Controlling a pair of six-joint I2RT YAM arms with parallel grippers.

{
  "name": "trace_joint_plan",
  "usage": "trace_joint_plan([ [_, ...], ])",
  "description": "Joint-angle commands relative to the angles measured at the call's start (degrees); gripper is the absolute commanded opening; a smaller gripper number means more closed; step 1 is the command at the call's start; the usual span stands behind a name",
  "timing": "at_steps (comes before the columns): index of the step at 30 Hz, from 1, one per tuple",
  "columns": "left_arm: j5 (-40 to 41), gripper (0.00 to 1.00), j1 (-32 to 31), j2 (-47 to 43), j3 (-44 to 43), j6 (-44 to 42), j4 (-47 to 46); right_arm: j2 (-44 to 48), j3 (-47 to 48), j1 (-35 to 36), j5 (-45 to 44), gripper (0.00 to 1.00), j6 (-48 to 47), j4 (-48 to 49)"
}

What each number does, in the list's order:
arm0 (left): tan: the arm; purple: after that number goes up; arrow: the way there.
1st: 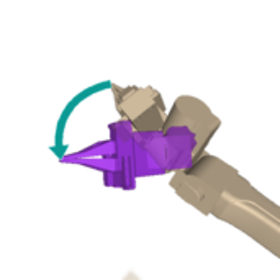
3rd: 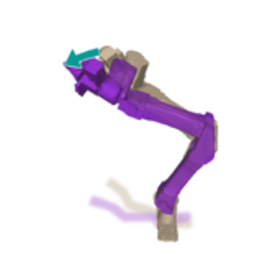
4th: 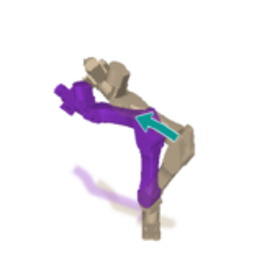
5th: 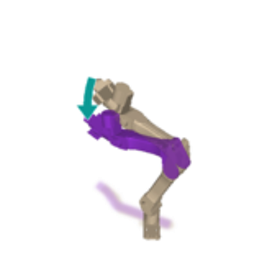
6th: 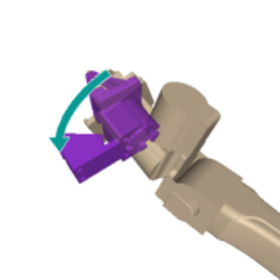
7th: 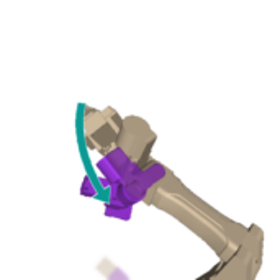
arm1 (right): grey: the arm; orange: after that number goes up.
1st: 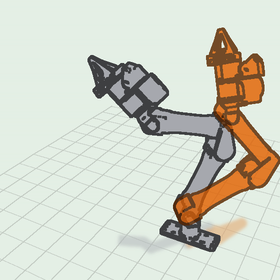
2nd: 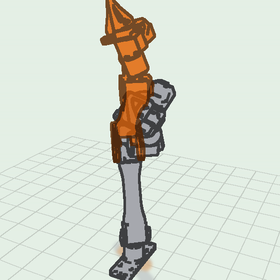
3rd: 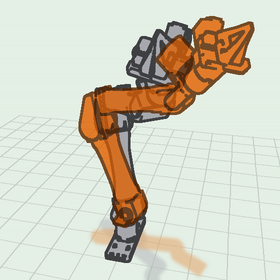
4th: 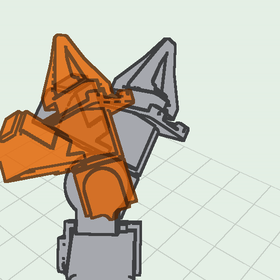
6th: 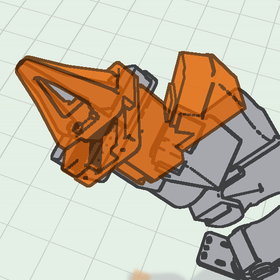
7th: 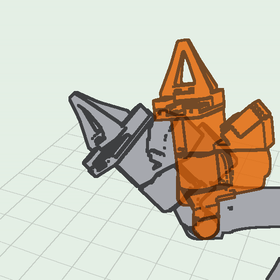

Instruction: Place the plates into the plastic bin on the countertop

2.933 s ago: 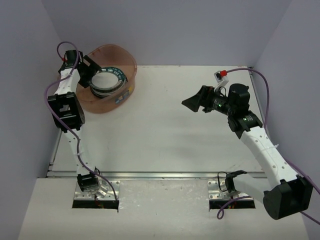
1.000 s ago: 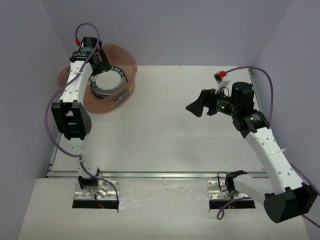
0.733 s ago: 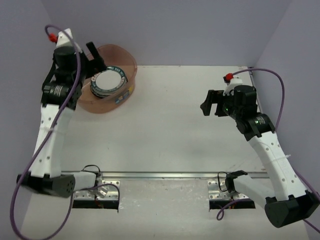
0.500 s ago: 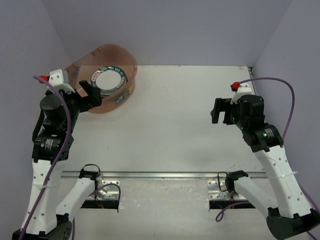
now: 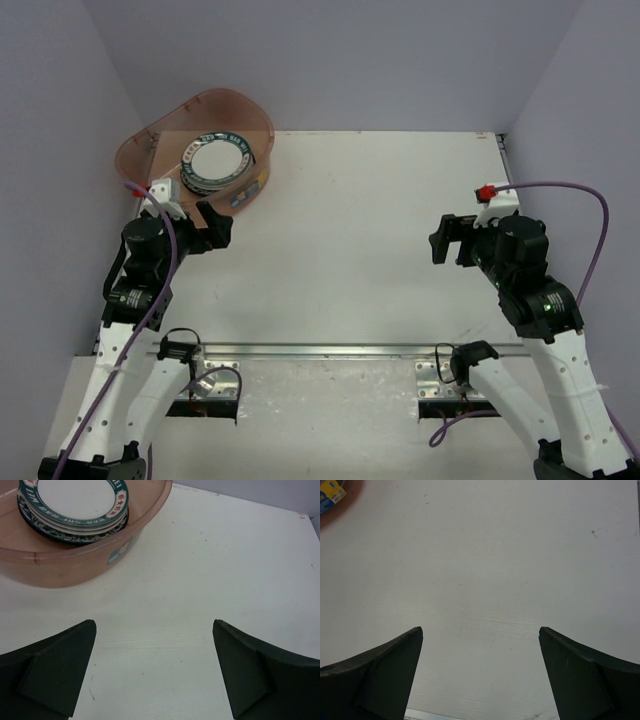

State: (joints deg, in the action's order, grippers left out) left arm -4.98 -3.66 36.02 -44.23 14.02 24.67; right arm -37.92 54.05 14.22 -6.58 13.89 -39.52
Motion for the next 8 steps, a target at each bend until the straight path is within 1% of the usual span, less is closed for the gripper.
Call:
trace_joint_plan([
  [1,-0.11,1.0,0.23,-2.36,2.46,0.05,-7.39,1.74,-1.2,0.02,-1.14,0.99,-0.72,2.37],
  [5,2.79,1.0,0.23,-2.54,2.5,-1.18,-5.87,1.09,-1.85,0.02,-1.41,0.99,-0.7,2.53],
  [8,3.05,1.0,0.23,-2.71,3.45,-1.1,-5.95,0.92,-2.63,0.02,-0.3,0.99,-0.35,3.31],
])
